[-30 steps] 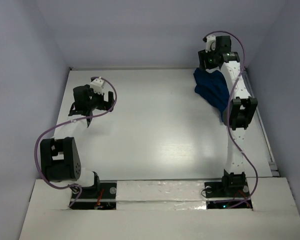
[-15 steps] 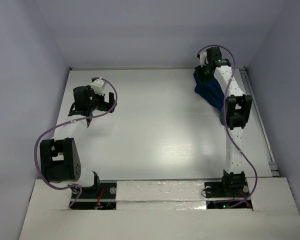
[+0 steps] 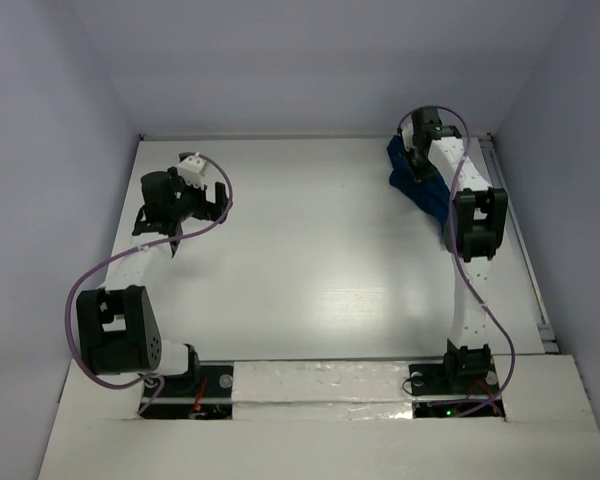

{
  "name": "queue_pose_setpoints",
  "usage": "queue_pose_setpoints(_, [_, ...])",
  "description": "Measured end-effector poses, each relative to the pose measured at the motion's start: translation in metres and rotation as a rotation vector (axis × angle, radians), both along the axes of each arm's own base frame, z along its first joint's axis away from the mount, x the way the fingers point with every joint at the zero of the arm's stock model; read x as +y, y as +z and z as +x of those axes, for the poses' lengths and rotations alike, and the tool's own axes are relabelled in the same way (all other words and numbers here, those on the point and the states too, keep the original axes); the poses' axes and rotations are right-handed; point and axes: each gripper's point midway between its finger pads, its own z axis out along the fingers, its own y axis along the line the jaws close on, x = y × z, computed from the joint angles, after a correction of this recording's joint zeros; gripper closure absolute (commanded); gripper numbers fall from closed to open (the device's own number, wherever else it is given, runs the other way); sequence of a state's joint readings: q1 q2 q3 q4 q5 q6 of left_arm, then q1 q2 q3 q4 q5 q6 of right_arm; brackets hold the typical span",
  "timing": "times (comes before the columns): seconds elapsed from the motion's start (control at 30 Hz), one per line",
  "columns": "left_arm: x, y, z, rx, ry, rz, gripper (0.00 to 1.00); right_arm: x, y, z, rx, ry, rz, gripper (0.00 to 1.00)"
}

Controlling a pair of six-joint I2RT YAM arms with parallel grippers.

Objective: Fold and stack the t-shirts
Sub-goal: Grab crumpled tshirt from the corner of the board with the right arm

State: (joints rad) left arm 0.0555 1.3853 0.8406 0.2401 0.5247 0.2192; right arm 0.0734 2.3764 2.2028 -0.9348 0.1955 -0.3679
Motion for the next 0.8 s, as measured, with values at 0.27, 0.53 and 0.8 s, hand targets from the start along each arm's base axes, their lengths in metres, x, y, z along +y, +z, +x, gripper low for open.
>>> queue_pose_setpoints(0.27, [0.003, 0.004, -0.001, -0.009, 0.003, -0.004, 0.01, 0.001, 0.007, -0.004, -0.019, 0.002, 0.006, 1.0])
queue_pose_setpoints(0.53, [0.001, 0.005, -0.001, -0.009, -0.008, -0.012, 0.01, 0.058, 0.159, -0.016, -0.289, 0.16, 0.187, 1.0])
queue_pose_setpoints(0.8, [-0.004, 0.006, -0.003, -0.012, -0.031, -0.022, 0.01, 0.194, 0.395, -0.133, -0.755, 0.589, 0.429, 1.0])
